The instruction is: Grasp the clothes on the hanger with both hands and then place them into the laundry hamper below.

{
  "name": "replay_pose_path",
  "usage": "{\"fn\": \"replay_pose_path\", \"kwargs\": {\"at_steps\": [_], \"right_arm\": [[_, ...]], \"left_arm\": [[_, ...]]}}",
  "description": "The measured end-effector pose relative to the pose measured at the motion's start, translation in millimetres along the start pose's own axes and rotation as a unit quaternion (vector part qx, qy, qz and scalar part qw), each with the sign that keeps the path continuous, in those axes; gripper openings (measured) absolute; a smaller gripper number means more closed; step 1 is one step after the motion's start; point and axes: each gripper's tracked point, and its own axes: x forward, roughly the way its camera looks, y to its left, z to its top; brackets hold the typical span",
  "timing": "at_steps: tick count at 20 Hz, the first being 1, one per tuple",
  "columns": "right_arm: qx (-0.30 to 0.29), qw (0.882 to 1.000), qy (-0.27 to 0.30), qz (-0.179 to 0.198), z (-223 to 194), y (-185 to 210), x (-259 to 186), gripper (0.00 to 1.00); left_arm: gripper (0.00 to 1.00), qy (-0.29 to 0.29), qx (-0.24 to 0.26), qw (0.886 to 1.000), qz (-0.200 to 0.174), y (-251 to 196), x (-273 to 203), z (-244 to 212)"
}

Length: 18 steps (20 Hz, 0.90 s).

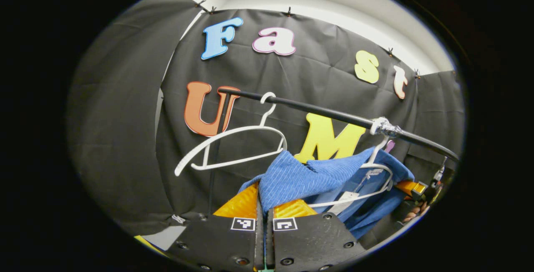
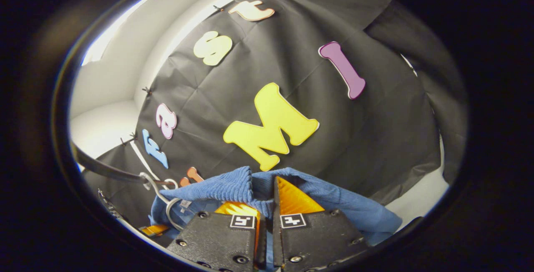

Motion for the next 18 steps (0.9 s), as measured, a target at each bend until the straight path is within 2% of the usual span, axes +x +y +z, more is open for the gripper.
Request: {"fn": "replay_pose_path", "kwargs": {"at_steps": [3, 6, 9, 11, 15, 18], "right_arm": [[-0.004, 1.0, 0.007, 0.015, 5.3, 7.2, 14.7, 0.09], [-0.004, 1.0, 0.018, 0.021, 15.6, 7.8, 28.6, 0.09], [-0.018, 0.999, 0.037, 0.001, 17.5, -7.8, 48.2, 0.09], [-0.025, 0.998, 0.059, -0.005, 4.2, -17.0, 57.8, 0.09], [0.005, 0.996, 0.088, -0.004, -20.5, -37.3, 64.0, 0.09], [-0.001, 0.995, 0.104, -0.007, -35.7, -45.4, 73.8, 0.09]], "left_arm": [[0.02, 0.011, 0.001, 1.0, 0.008, 13.1, 11.9, 7.5], [0.02, 0.029, 0.013, 0.999, -0.008, 15.3, 24.9, 4.4], [0.02, 0.051, 0.044, 0.998, -0.019, 18.5, 34.7, -0.9], [0.02, 0.059, 0.063, 0.996, -0.021, 20.8, 40.4, -6.3], [0.02, 0.067, 0.016, 0.996, -0.047, 25.3, 49.5, -5.9], [0.02, 0.076, -0.004, 0.995, -0.065, 27.0, 54.0, -6.4]]}}
